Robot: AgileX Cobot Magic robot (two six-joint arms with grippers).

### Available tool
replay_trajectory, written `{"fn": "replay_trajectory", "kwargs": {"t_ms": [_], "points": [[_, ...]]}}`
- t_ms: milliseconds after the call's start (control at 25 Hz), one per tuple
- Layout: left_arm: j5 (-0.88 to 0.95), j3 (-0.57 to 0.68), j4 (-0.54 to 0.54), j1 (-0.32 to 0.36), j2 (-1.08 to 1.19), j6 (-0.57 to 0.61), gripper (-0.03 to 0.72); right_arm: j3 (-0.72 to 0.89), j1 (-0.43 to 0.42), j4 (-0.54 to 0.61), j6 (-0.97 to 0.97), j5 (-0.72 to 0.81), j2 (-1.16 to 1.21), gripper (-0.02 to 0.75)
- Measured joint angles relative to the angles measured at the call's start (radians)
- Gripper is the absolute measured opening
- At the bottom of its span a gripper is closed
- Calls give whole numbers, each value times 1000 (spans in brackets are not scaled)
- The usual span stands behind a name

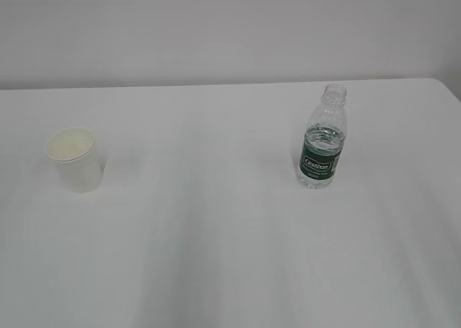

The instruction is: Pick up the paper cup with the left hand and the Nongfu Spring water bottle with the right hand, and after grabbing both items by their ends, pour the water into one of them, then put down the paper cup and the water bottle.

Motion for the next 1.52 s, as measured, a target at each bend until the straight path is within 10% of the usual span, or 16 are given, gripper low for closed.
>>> {"fn": "replay_trajectory", "kwargs": {"t_ms": [1520], "points": [[-515,81,-54,-18,402,0,433,125,0,42,10,-685,461,573]]}}
